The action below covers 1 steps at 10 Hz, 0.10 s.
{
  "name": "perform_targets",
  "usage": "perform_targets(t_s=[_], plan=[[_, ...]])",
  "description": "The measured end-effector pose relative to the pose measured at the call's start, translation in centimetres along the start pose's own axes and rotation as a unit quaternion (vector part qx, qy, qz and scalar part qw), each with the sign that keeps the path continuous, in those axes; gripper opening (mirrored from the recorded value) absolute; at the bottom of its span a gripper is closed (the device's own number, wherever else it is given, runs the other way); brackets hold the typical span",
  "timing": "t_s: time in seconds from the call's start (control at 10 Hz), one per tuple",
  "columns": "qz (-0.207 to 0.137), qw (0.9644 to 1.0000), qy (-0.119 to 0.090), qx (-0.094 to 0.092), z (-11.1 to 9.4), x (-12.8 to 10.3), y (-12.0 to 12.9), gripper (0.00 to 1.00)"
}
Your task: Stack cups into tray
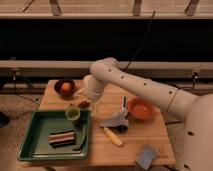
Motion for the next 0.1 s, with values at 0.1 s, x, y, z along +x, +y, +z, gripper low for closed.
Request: perform_targets(t_s=[0.1], plan=[[0.003,1.0000,-0.003,0.001,-0.84,0.11,0.08,0.80]])
